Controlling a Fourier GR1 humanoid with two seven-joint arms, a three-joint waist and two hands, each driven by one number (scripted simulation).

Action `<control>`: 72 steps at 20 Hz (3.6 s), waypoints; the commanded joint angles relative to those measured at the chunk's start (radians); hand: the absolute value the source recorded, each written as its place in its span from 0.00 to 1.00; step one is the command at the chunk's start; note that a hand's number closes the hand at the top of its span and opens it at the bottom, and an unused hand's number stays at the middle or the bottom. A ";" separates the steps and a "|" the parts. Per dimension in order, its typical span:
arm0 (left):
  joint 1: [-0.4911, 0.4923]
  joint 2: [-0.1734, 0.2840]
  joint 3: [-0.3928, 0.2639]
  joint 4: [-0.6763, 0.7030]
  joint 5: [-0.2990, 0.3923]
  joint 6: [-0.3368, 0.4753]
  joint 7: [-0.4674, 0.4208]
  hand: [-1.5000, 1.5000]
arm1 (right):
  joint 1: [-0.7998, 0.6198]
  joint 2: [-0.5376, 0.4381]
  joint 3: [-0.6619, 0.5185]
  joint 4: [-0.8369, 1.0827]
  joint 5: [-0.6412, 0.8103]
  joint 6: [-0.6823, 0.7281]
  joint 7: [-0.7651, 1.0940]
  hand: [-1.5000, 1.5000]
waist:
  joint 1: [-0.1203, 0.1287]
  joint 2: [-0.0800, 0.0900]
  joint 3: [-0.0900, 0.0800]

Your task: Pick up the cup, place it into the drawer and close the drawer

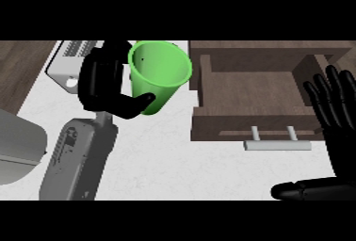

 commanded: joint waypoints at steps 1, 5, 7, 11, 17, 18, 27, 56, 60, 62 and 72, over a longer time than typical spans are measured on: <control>-0.119 -0.011 -0.043 0.000 -0.031 0.090 0.083 1.00 | -0.002 -0.001 -0.024 0.029 -0.008 0.004 -0.032 0.00 | -0.002 0.001 0.000; -0.194 -0.011 -0.018 0.178 -0.054 0.070 0.002 1.00 | 0.029 0.003 -0.002 0.002 -0.004 0.018 -0.031 0.00 | -0.005 0.002 0.000; -0.296 -0.011 -0.010 0.182 -0.050 0.131 0.075 1.00 | -0.024 0.014 0.010 0.036 0.015 -0.009 -0.017 0.00 | -0.004 0.002 0.000; -0.348 -0.012 -0.104 0.326 -0.018 0.190 0.014 1.00 | -0.051 -0.015 -0.014 0.037 0.001 -0.001 0.017 0.00 | -0.014 0.004 0.000; -0.480 -0.012 -0.104 0.437 -0.013 0.243 0.069 1.00 | 0.007 -0.012 -0.022 0.013 -0.022 0.025 -0.019 0.00 | -0.013 0.003 0.000; -0.509 -0.012 -0.108 0.498 -0.012 0.244 0.024 1.00 | -0.096 -0.010 -0.019 0.069 -0.017 -0.012 0.030 0.00 | -0.014 0.005 0.000; -0.641 -0.012 -0.195 0.801 0.174 0.289 -0.096 1.00 | -0.004 0.008 0.010 0.022 -0.011 0.025 -0.029 0.00 | -0.041 0.011 0.000; -0.762 -0.012 -0.597 1.022 0.420 0.399 -0.134 0.00 | -0.088 -0.026 -0.037 0.097 -0.094 0.074 -0.050 0.00 | -0.111 0.030 0.001; -0.752 -0.012 -0.595 0.936 0.491 0.406 -0.175 0.00 | -0.109 0.005 0.019 0.082 -0.101 0.064 -0.005 0.00 | -0.105 0.024 0.001; -0.738 -0.012 -0.560 0.917 0.517 0.384 -0.211 0.00 | -0.063 -0.017 -0.047 0.054 -0.175 0.082 -0.005 0.00 | -0.073 0.013 0.001; -0.698 0.053 -0.431 0.800 0.555 0.333 -0.181 0.00 | -0.001 -0.098 -0.067 0.026 -0.189 0.182 -0.014 1.00 | 0.001 -0.003 0.000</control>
